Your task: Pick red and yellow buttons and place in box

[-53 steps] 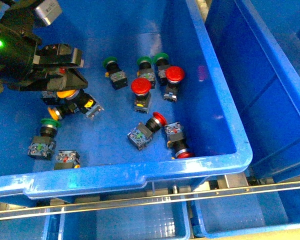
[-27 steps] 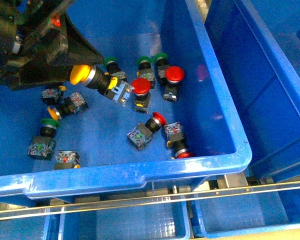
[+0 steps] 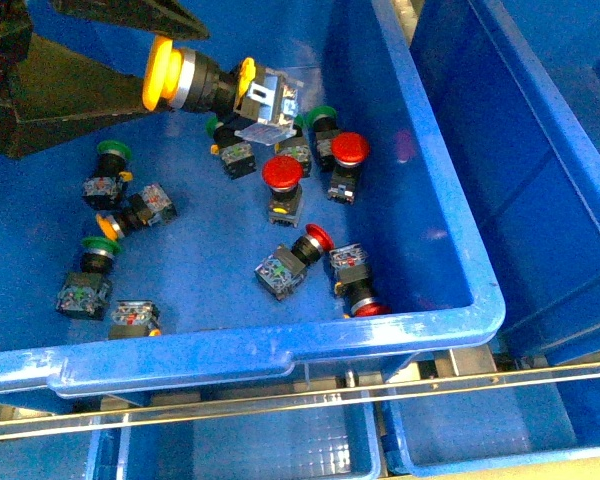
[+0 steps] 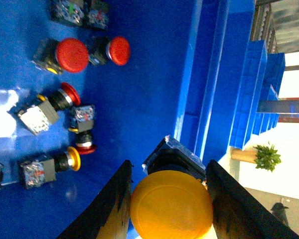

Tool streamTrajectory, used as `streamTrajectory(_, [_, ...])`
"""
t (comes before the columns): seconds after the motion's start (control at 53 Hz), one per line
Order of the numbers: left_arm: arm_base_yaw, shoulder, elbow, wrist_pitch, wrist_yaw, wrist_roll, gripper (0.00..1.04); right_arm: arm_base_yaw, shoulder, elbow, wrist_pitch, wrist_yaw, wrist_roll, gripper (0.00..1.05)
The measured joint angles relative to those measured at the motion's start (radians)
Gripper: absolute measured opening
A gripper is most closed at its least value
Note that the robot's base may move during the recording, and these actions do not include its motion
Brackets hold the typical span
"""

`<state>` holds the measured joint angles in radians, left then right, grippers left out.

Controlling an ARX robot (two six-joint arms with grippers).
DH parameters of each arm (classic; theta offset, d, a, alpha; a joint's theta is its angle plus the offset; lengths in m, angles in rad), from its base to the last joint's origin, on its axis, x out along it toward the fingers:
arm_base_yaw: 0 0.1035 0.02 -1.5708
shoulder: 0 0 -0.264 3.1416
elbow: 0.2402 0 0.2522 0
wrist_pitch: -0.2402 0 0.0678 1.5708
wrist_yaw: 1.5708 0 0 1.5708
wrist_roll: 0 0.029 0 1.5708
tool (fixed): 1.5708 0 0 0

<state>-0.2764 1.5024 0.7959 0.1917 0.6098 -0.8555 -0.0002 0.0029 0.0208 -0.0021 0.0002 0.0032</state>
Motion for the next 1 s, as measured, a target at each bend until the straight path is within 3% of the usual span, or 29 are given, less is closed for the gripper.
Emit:
streamTrajectory(0.472, [-0.214, -0.072, -0.017, -0.002, 0.0, -0.072, 0.36, 0.0, 0.0, 0.0, 0.0, 0.0, 0.0, 0.98])
streamTrajectory(0.622, [-0.218, -0.072, -0.017, -0.013, -0.007, -0.063, 0.36, -0.001, 0.002, 0.001, -0.002, -0.004, -0.001, 0.98])
streamTrajectory(0.717, [-0.204, -0.068, -0.017, -0.014, -0.003, -0.051, 0.36, -0.047, 0.146, 0.093, -0.241, -0.172, -0.068, 0.98])
streamTrajectory(0.773, [-0.194, -0.062, -0.017, -0.014, 0.0, -0.043, 0.36, -0.06, 0.248, 0.126, -0.306, -0.245, -0.121, 0.98])
streamTrajectory(1.0, [-0.147, -0.03, -0.017, -0.021, 0.005, -0.009, 0.36, -0.054, 0.485, 0.182, -0.198, -0.391, -0.317, 0.98])
